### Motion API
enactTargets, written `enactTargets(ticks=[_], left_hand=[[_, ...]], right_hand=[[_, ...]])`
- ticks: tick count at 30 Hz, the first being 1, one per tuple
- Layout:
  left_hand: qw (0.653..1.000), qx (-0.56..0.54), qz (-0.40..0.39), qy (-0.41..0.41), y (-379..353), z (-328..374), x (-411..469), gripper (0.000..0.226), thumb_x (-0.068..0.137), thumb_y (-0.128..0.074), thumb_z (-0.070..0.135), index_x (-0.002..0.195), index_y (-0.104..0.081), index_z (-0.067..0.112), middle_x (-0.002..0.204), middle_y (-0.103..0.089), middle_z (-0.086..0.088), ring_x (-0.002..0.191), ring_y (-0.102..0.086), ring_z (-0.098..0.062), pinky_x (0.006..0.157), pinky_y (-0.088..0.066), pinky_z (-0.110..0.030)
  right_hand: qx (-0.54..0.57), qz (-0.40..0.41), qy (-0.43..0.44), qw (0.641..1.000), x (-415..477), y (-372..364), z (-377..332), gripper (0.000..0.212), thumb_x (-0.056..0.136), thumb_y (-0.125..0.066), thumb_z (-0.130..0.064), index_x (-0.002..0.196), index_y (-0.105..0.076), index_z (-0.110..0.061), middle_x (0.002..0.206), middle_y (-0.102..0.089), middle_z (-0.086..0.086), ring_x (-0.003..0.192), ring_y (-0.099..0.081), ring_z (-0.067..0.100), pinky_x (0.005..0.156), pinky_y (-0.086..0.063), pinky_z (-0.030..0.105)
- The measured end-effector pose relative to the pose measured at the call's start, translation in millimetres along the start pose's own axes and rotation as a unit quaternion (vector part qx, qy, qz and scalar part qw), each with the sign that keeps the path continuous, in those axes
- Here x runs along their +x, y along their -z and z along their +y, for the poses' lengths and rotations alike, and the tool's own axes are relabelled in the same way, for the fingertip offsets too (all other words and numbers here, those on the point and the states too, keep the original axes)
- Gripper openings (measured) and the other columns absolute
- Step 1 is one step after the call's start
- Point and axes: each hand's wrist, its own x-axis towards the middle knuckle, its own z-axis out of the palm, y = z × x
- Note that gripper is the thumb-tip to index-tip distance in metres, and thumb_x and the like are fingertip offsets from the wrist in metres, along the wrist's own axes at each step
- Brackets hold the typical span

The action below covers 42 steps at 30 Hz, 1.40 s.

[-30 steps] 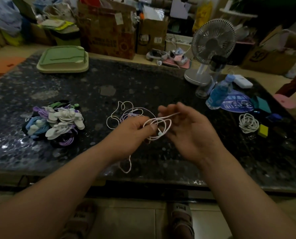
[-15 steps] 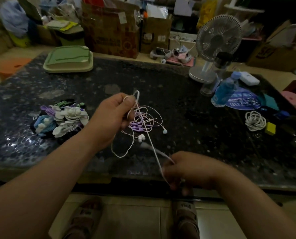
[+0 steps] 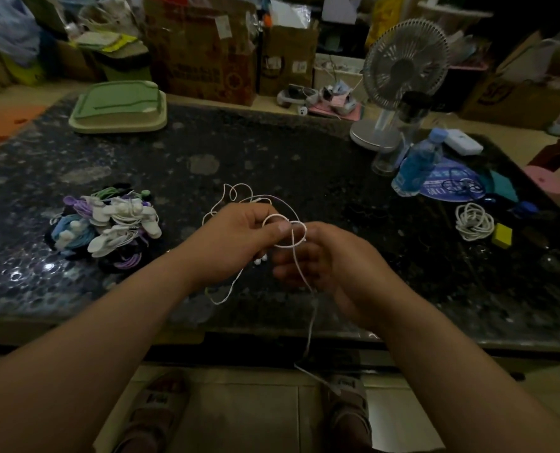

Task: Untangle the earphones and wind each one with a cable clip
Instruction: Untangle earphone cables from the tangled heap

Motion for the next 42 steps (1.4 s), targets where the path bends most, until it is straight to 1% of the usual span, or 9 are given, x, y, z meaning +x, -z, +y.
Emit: enactTargets(ticks=[4,10,13,17,23,29,32,38,42], left_hand=[[0.998,-0.041,-0.028,0.04,3.9,-2.6,-1.2,0.027,0.104,-0.06,0.029,0.082,-0.064,0.014,0.059,-0.052,0.006,0.053,-0.044,-0.006,0.053,-0.038,-0.02],[0.994,-0.086,0.028,0.056,10.8,-2.2,-2.4,0.037,0.105,-0.054,0.039,0.079,-0.05,0.013,0.056,-0.037,0.003,0.048,-0.03,-0.009,0.047,-0.03,-0.018],[0.981,-0.173,0.073,0.058,18.2,-7.1,2.5,0.029,0.106,-0.054,0.035,0.084,-0.053,0.016,0.059,-0.032,0.004,0.051,-0.029,-0.012,0.046,-0.028,-0.021],[0.99,-0.122,0.043,0.057,14.1,-7.6,2.6,0.026,0.106,-0.055,0.024,0.087,-0.061,0.007,0.056,-0.039,0.003,0.051,-0.032,-0.012,0.048,-0.031,-0.021],[1.0,0.021,-0.02,0.004,-1.4,-5.3,0.9,0.028,0.101,-0.066,0.023,0.073,-0.067,0.018,0.062,-0.058,0.009,0.056,-0.049,-0.001,0.055,-0.039,-0.016],[1.0,0.007,0.024,0.005,-0.8,-3.7,2.9,0.036,0.103,-0.064,0.028,0.074,-0.061,0.006,0.056,-0.055,0.009,0.049,-0.044,0.0,0.05,-0.036,-0.012],[0.996,-0.072,0.024,0.046,2.5,-5.6,3.0,0.036,0.105,-0.058,0.029,0.078,-0.059,0.006,0.053,-0.044,0.009,0.048,-0.036,-0.004,0.048,-0.033,-0.015],[0.999,0.05,-0.012,0.015,6.5,-10.7,0.2,0.026,0.102,-0.064,0.031,0.091,-0.074,0.01,0.063,-0.059,0.0,0.058,-0.048,-0.006,0.057,-0.041,-0.023],[0.997,0.075,-0.021,-0.013,1.8,-10.3,-0.4,0.019,0.101,-0.067,0.029,0.094,-0.076,0.013,0.087,-0.073,-0.011,0.074,-0.062,-0.015,0.071,-0.05,-0.036]], right_hand=[[-0.063,0.057,0.012,0.996,4.7,6.4,9.9,0.029,0.108,-0.051,-0.031,0.104,-0.069,-0.009,0.066,-0.048,-0.002,0.051,-0.04,0.007,0.046,-0.032,0.021],[0.056,0.136,-0.003,0.989,10.1,18.6,3.1,0.049,0.104,-0.052,-0.051,0.064,-0.049,-0.023,0.056,-0.036,-0.004,0.05,-0.03,0.012,0.052,-0.024,0.031],[-0.224,0.027,-0.013,0.974,6.3,22.8,8.2,0.034,0.098,-0.066,-0.036,0.069,-0.065,-0.019,0.059,-0.058,-0.005,0.06,-0.053,0.015,0.067,-0.045,0.037],[-0.473,-0.143,-0.06,0.867,-1.8,18.3,13.3,0.026,0.095,-0.065,-0.029,0.121,-0.072,-0.026,0.11,-0.074,-0.008,0.098,-0.069,0.009,0.09,-0.054,0.029],[-0.241,-0.025,0.001,0.97,4.7,6.8,11.9,0.076,0.088,-0.069,-0.042,0.154,-0.032,-0.045,0.136,-0.063,-0.013,0.107,-0.071,0.011,0.097,-0.059,0.042],[-0.221,0.028,0.082,0.971,14.4,-5.5,15.1,0.045,0.098,-0.051,-0.064,0.105,-0.072,-0.024,0.095,-0.076,0.001,0.089,-0.072,0.026,0.085,-0.058,0.049],[-0.153,0.131,0.044,0.979,16.8,3.6,6.8,0.044,0.102,-0.055,-0.046,0.07,-0.066,-0.019,0.059,-0.06,-0.003,0.059,-0.056,0.018,0.066,-0.045,0.04],[-0.164,0.143,0.059,0.974,18.8,9.1,9.4,0.036,0.103,-0.047,-0.059,0.111,-0.071,-0.033,0.107,-0.07,-0.015,0.102,-0.063,0.003,0.087,-0.047,0.029],[-0.209,0.039,0.058,0.975,17.3,-5.1,5.9,0.05,0.102,-0.042,-0.066,0.092,-0.074,-0.029,0.082,-0.071,-0.009,0.078,-0.065,0.012,0.076,-0.049,0.037]])
